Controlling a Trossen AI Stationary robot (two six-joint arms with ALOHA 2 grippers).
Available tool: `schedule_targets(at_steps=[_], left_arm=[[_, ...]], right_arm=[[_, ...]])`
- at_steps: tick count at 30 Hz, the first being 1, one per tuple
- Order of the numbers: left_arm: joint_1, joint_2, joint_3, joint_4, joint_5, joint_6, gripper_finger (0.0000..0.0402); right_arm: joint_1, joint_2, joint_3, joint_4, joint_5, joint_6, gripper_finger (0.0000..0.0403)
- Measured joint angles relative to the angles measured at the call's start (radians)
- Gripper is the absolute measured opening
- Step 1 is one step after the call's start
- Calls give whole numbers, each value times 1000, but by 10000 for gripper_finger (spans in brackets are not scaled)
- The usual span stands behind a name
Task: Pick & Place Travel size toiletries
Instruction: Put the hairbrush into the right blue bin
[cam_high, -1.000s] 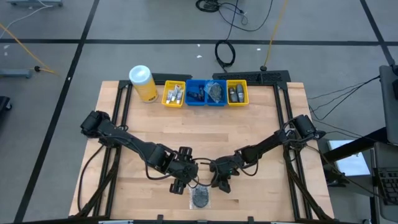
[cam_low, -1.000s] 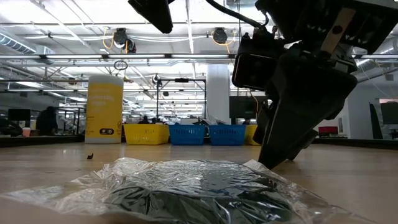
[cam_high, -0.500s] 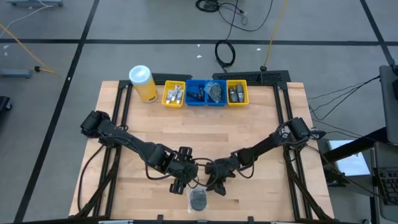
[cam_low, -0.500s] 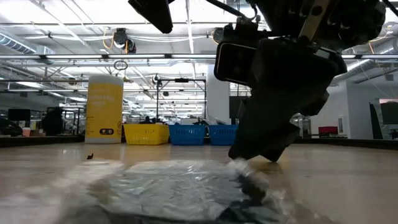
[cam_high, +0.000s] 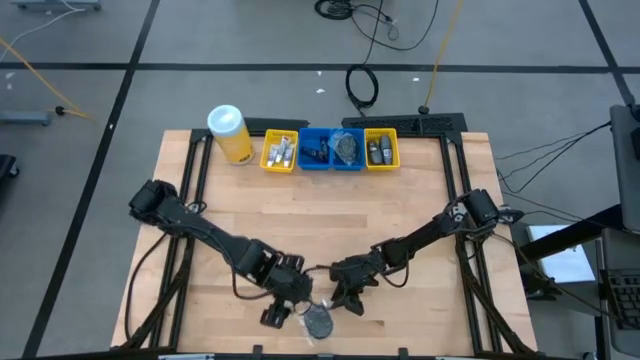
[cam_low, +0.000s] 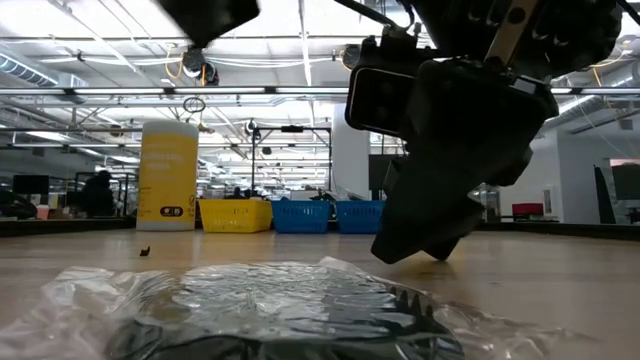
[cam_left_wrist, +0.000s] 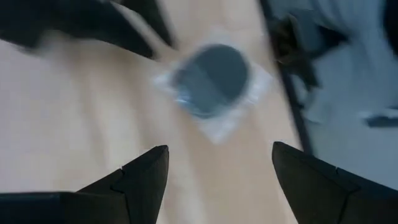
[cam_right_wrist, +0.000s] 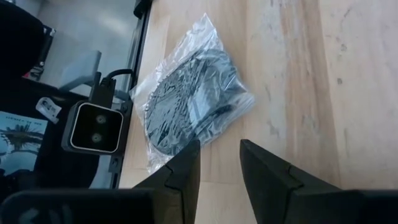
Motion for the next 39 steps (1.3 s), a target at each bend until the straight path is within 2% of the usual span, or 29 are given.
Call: schedule_targets(at_steps=[4, 13, 16, 18, 21, 25, 31, 39], left_arm=[[-31, 2, -100, 161, 95, -55, 285], [-72, 2, -303, 539, 92, -228, 285], [-75, 2, -381, 656, 137, -298, 285], [-76, 3, -434, 791, 174, -335, 284], [-82, 3, -497, 945, 149, -390, 284], [-93, 40, -509, 928, 95, -422, 284], [-103, 147, -444, 912, 108, -433, 284], [-90, 154, -419, 880, 97, -377, 284]], right_arm=[[1, 0, 0, -6, -1, -11, 105], [6, 0, 0, -4, 20, -21, 105], [10, 0, 0, -3, 23, -24, 105], [11, 0, 0, -3, 24, -24, 105], [11, 0, 0, -3, 24, -24, 105], [11, 0, 0, 1, 26, -33, 105], [12, 0, 0, 7, 42, -41, 105], [15, 0, 0, 13, 44, -45, 105]])
